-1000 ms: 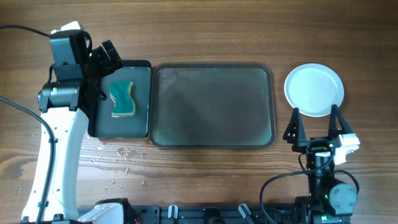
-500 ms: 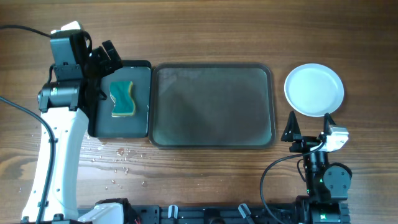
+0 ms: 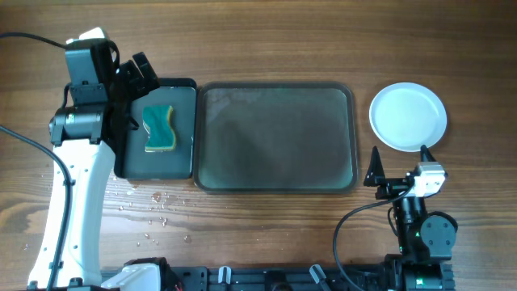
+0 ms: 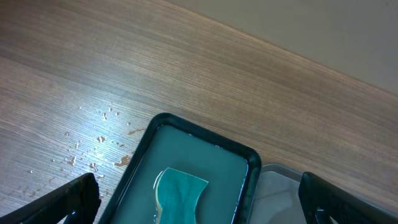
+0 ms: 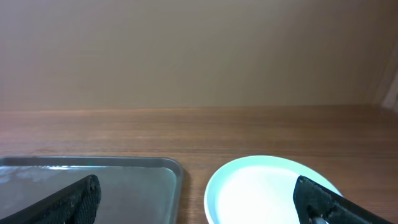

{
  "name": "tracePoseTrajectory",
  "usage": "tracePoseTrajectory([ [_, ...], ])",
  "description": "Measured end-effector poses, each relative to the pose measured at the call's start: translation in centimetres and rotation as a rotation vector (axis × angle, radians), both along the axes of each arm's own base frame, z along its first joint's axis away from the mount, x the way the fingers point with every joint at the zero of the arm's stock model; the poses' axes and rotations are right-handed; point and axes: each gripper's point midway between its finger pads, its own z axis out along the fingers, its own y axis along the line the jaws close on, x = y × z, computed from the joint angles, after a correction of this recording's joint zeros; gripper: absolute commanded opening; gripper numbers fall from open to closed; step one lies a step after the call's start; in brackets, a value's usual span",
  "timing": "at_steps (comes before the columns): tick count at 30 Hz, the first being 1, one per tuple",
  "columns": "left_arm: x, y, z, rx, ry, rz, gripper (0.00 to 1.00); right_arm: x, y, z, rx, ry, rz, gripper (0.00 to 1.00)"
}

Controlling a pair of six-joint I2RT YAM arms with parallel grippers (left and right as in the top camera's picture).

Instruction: Clean dirty plates on tray and stack at the side

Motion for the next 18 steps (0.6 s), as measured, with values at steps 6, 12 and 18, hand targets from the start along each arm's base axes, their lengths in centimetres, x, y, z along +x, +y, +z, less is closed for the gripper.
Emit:
tracePoseTrajectory([
  [6,0.00,0.00,0.00,0.000,0.000,0.000,1.00,0.00,-0.17,-0.01,-0.004,0.000,-0.007,1.00],
  [12,0.00,0.00,0.00,0.000,0.000,0.000,1.00,0.00,-0.18,-0.01,-0.003,0.000,-0.007,1.00],
  [18,0.00,0.00,0.00,0.000,0.000,0.000,1.00,0.00,-0.17,-0.01,-0.004,0.000,-0.007,1.00],
])
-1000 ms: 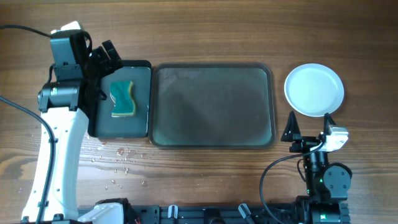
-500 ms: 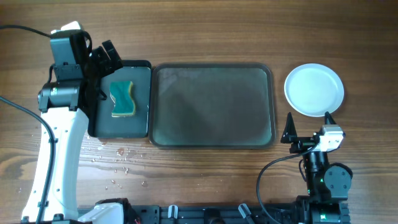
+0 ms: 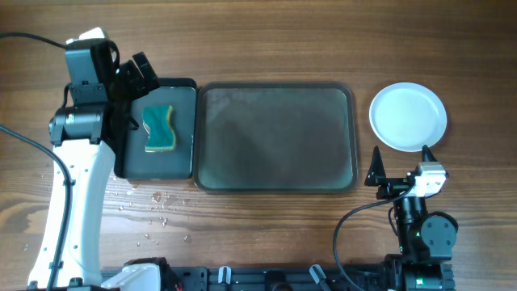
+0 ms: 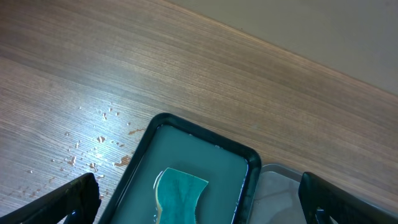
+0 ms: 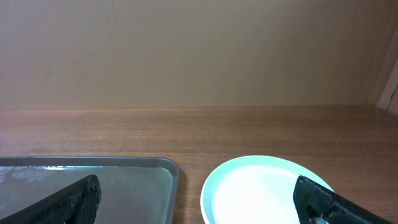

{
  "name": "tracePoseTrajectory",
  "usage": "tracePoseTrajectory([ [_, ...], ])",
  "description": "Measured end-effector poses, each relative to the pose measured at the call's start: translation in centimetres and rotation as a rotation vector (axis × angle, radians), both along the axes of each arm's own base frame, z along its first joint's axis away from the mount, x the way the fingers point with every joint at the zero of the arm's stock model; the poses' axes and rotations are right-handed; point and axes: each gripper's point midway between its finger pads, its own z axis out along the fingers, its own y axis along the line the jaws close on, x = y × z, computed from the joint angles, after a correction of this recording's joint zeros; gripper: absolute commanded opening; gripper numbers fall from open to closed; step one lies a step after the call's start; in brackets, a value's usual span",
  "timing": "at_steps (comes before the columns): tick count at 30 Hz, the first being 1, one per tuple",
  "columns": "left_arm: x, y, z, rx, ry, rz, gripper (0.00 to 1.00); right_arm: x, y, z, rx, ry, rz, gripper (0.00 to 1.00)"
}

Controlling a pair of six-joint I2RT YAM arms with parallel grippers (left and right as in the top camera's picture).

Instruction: Clean dirty plates on tray and stack at the side

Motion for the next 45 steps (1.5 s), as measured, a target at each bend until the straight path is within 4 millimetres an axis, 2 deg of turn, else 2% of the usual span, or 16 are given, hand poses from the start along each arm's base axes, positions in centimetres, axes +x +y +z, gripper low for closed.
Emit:
tracePoseTrajectory([
  [10,-0.1,0.0,-0.1,0.000,0.006,0.000,1.00,0.0,0.0,0.0,0.000,0.000,0.000,1.00],
  [17,-1.0,-0.1,-0.6,-0.002,0.043,0.000,1.00,0.0,0.0,0.0,0.000,0.000,0.000,1.00],
  [19,-1.5,-0.1,-0.1,-0.002,0.037,0.000,1.00,0.0,0.0,0.0,0.000,0.001,0.000,1.00],
  [23,-4.0,-0.2,2.6,0.000,-0.008,0.000,1.00,0.0,0.0,-0.1,0.000,0.003,0.000,1.00],
  [28,-7.7,-0.4,8.3,0.009,-0.175,0.000,1.00,0.0,0.0,-0.1,0.000,0.004,0.000,1.00],
  [30,-8.9,-0.5,9.2,0.011,-0.202,0.000,1.00,0.0,0.0,-0.1,0.000,0.004,0.000,1.00],
  [36,-11.6,-0.6,8.9,0.009,-0.173,0.000,1.00,0.0,0.0,-0.1,0.000,0.004,0.000,1.00],
  [38,-12.8,-0.7,8.1,0.009,-0.166,-0.001,1.00,0.0,0.0,-0.1,0.000,0.004,0.000,1.00],
  [45,-18.9,-1.0,4.5,0.003,-0.242,0.006,1.00,0.0,0.0,-0.1,0.000,0.006,0.000,1.00],
])
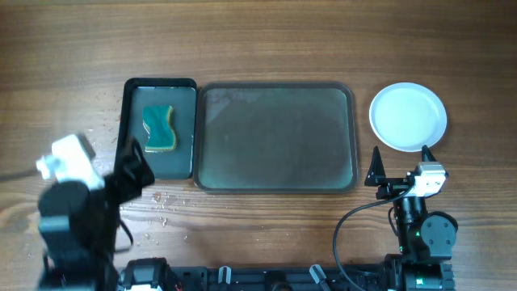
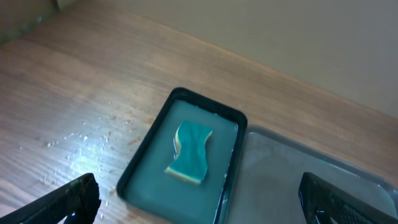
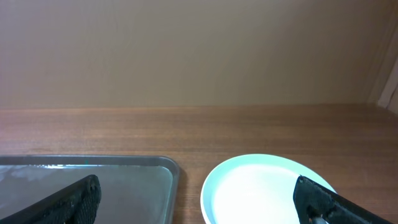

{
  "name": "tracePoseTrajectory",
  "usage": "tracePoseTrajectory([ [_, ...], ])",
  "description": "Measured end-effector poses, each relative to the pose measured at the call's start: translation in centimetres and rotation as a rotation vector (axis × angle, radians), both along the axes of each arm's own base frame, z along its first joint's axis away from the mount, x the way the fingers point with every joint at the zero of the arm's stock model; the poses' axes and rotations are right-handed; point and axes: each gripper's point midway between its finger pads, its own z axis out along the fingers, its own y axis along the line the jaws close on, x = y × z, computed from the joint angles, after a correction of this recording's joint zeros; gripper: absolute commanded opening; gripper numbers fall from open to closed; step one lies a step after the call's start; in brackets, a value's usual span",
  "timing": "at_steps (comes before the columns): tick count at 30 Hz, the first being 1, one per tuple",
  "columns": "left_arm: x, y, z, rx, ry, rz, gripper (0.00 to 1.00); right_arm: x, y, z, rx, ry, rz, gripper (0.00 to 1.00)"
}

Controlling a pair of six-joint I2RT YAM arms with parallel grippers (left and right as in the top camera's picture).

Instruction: Clean dirty plates on tray and stack at the side

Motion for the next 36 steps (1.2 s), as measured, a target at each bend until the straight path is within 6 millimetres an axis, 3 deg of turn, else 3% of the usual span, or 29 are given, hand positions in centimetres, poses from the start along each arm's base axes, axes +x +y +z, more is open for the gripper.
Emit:
tracePoseTrajectory([
  [7,-3.3,-0.8,-2.8,-0.016,-0.104,-0.028,1.00,0.0,0.0,0.0,0.000,0.000,0.000,1.00],
  [14,-6.1,-1.2,-1.3,-0.009,-0.283,-0.043,1.00,0.0,0.0,0.0,0.000,0.000,0.000,1.00],
  [17,-6.1,-1.2,-1.3,-0.011,-0.289,-0.043,1.00,0.0,0.0,0.0,0.000,0.000,0.000,1.00],
  [20,-5.6,-1.2,-1.1,-0.037,-0.317,-0.038,1.00,0.0,0.0,0.0,0.000,0.000,0.000,1.00],
  [25,-2.7,-1.4,4.2,-0.055,-0.639,-0.061,1.00,0.0,0.0,0.0,0.000,0.000,0.000,1.00],
  [29,-0.9,-2.3,5.2,-0.055,-0.829,-0.125,1.00,0.0,0.0,0.0,0.000,0.001,0.000,1.00],
  [32,0.4,-2.8,3.3,-0.055,-0.869,-0.164,1.00,0.0,0.0,0.0,0.000,0.001,0.000,1.00],
  [36,1.9,-3.2,-0.6,-0.066,-0.803,-0.189,1.00,0.0,0.0,0.0,0.000,0.001,0.000,1.00],
])
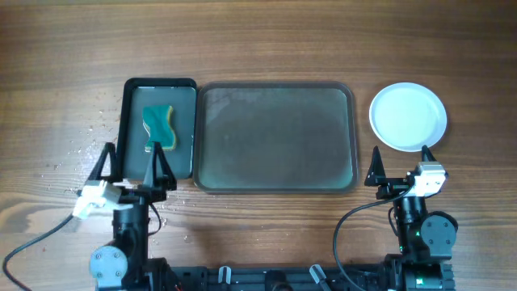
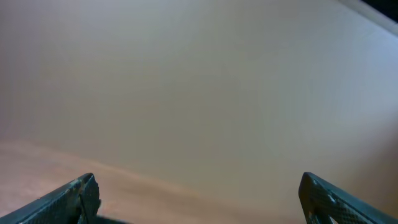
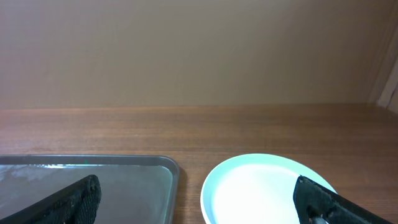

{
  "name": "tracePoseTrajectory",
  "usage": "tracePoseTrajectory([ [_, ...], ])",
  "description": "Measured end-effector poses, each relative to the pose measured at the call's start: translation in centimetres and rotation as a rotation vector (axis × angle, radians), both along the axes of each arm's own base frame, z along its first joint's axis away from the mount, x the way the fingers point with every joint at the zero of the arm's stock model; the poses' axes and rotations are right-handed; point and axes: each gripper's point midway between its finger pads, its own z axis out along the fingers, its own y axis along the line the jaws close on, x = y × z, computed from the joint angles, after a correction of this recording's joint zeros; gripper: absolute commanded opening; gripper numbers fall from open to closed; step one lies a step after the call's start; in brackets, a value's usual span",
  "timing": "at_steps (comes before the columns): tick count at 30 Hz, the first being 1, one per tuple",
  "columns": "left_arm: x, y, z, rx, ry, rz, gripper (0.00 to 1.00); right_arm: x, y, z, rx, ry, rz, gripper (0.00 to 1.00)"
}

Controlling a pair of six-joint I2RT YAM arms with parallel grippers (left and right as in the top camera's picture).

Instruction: Clean dirty plates on tray and stack at the side

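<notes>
A white plate (image 1: pixel 408 115) lies on the table right of the large grey tray (image 1: pixel 275 182), which holds no plates. The plate (image 3: pixel 268 190) also fills the lower right of the right wrist view, beside the tray's corner (image 3: pixel 168 165). My right gripper (image 1: pixel 401 166) stands open just in front of the plate, nothing between its fingers. My left gripper (image 1: pixel 129 166) is open at the near edge of the small dark tray (image 1: pixel 129 89), which holds a teal sponge (image 1: pixel 160 127). The left wrist view shows only the wall and a strip of table between wide-apart fingertips (image 2: pixel 78 196).
Water drops (image 1: pixel 89 137) speckle the wood left of the small dark tray. Both arm bases sit along the table's near edge, with a cable (image 1: pixel 355 218) looping by the right one.
My left arm has drawn back to its base at the near edge, gripper upright and open; its camera now faces the wall instead of the sponge tray. The right arm is unchanged.
My left gripper hovered open over the far left of the sponge tray, the sponge lying in it, for two moments. Then the arm was nearer the front edge, and now it rests at its base. The plate, the trays and the right gripper stayed put.
</notes>
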Motion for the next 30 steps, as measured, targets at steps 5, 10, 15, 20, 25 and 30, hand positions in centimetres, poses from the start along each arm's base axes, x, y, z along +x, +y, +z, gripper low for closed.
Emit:
tracePoseTrajectory([
  [5,0.7,-0.2,-2.2,0.001,0.046,-0.013,1.00,0.0,0.0,0.0,0.000,0.000,0.000,1.00],
  [10,1.5,-0.2,-5.5,-0.004,0.137,-0.013,1.00,0.0,0.0,0.0,0.000,0.000,0.000,1.00],
  [15,1.9,-0.1,-10.7,-0.016,0.341,-0.013,1.00,0.0,0.0,0.0,0.000,0.000,0.000,1.00],
  [20,1.9,0.0,-11.7,0.014,0.379,-0.001,1.00,0.0,0.0,0.0,0.000,0.000,0.000,1.00],
  [25,1.9,0.1,-11.7,0.114,0.377,0.015,1.00,0.0,0.0,0.0,0.000,0.000,0.000,1.00],
  [30,1.9,0.1,-11.7,0.161,0.377,0.020,1.00,0.0,0.0,0.0,0.000,0.000,0.000,1.00],
])
